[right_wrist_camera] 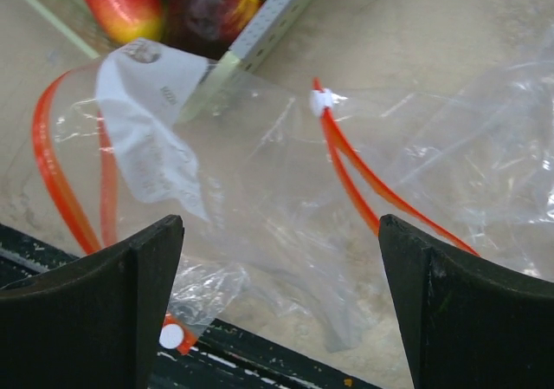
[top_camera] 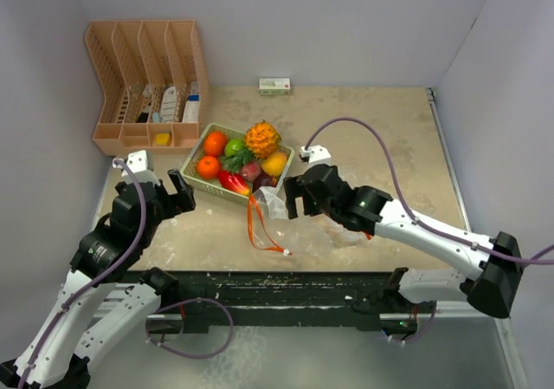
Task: Place the food in the zip-top bag and seal the zipper
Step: Pick up the zipper food storage bag at the center of the board.
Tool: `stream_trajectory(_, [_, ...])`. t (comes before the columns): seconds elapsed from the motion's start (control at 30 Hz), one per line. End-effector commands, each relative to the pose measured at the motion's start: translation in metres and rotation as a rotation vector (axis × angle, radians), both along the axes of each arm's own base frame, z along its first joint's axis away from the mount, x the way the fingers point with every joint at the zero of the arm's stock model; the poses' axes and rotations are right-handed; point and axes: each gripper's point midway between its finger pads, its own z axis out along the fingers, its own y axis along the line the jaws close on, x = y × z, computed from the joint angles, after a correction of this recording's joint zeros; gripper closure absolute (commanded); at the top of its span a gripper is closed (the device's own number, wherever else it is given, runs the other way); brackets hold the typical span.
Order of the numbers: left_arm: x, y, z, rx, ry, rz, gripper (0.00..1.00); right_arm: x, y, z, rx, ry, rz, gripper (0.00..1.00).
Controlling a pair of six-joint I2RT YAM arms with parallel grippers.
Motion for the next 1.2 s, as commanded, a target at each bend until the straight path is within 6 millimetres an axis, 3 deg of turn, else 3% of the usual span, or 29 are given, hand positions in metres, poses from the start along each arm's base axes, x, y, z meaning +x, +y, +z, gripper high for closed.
stream_trajectory(0.0, [0.001, 0.001, -0.004, -0.029, 0.005, 0.036, 0.01, 0.002, 0.047, 0.03, 0.06, -0.077, 0.054, 0.05])
stream_trajectory(0.2, [-0.002, 0.004, -0.007, -0.048, 0.015, 0.065, 0.01, -0.015, 0.097, 0.024, 0.019, -0.08, 0.118, 0.07])
stream_trajectory(0.37, [-0.003, 0.003, -0.007, -0.063, 0.006, 0.06, 0.01, -0.019, 0.119, 0.02, -0.032, -0.082, 0.113, 0.1])
stream_trajectory(0.87, [-0.009, 0.0, -0.009, -0.112, 0.004, 0.051, 0.01, -0.008, 0.103, -0.016, -0.152, -0.054, -0.062, 0.37])
stream_trajectory(1.0, [-0.009, -0.001, -0.011, -0.122, 0.005, 0.049, 0.01, -0.008, 0.098, -0.023, -0.161, -0.05, -0.094, 0.54])
stream_trajectory(1.17, [-0.009, -0.004, -0.009, -0.129, -0.007, 0.031, 0.01, -0.007, 0.093, -0.009, -0.141, -0.072, -0.112, 0.78])
